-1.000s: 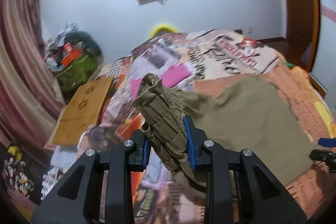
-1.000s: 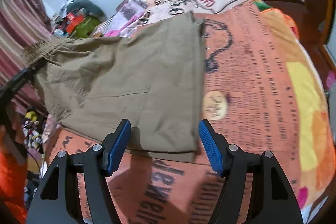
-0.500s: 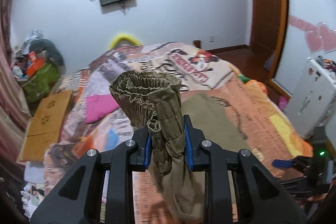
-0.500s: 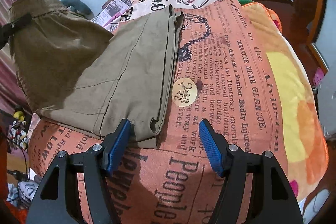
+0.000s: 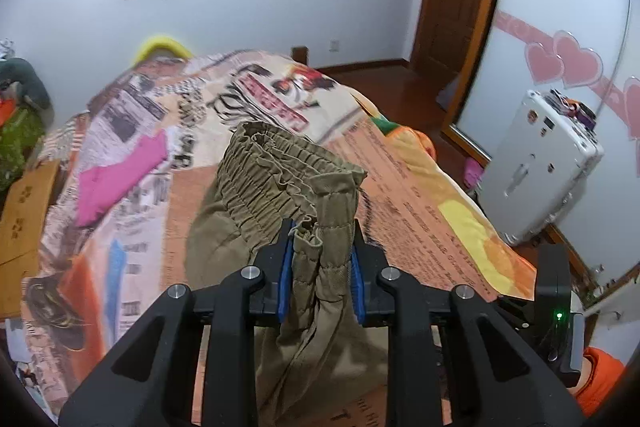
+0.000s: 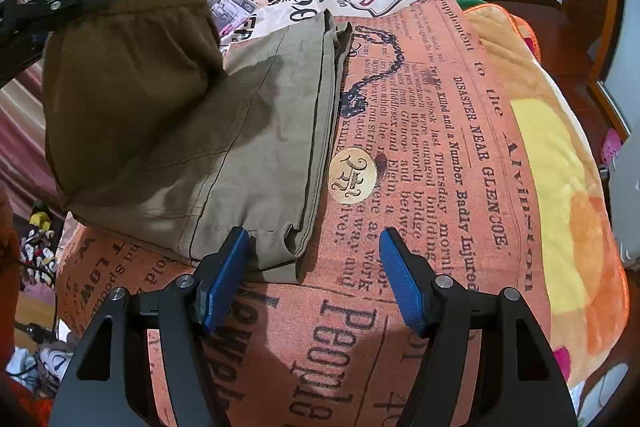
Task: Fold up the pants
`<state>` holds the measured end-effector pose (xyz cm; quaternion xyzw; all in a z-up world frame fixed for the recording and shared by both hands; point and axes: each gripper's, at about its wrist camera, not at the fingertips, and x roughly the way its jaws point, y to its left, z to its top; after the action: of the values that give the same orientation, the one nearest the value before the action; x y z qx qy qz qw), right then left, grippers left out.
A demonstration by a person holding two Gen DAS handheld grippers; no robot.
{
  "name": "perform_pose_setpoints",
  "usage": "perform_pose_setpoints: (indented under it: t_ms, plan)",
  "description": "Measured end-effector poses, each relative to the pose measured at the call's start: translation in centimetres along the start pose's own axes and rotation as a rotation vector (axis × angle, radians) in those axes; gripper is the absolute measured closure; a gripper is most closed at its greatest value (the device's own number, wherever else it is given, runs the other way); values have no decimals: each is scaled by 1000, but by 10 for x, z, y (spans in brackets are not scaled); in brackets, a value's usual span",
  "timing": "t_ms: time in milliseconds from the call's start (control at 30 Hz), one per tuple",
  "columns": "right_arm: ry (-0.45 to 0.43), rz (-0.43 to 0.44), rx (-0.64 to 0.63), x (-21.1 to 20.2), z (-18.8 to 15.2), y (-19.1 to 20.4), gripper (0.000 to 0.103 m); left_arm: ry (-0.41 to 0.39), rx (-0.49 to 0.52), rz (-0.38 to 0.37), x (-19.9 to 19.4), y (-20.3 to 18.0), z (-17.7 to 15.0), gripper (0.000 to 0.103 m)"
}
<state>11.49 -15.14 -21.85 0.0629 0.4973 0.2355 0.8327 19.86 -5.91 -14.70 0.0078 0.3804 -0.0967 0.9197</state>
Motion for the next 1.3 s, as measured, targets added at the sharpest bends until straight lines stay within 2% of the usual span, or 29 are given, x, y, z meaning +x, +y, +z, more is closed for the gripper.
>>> perform_pose_setpoints:
  t_ms: [233,567,733,900,1000,1100,1267,1300]
  plan:
    - [0,5,2,1,0,0,39,128,9,-105,41,-16,-11,79]
    - [-3,2,7,1,0,-1,39,257,57,-137,71,-36,-34,78]
    - [-4,-5,11,-2,-1,-2,39,280,65,-184,65,-39,-35,65]
    - [-2,-16,15,-3,0,-1,39,273,31,-211,50,-32,-35,65]
    - [1,-24,19,-4,1,0,39,249,5,-227,36,-22,-35,58]
    - [0,-33,20,-6,1,0,39,213,-8,-186,25,-8,-39,48]
    - [-35,-55,9,-16,5,1,39,257,-1,-22,37,20,-60,47]
    - [-48,-63,6,-19,6,1,39,273,-3,-13,40,24,-65,47]
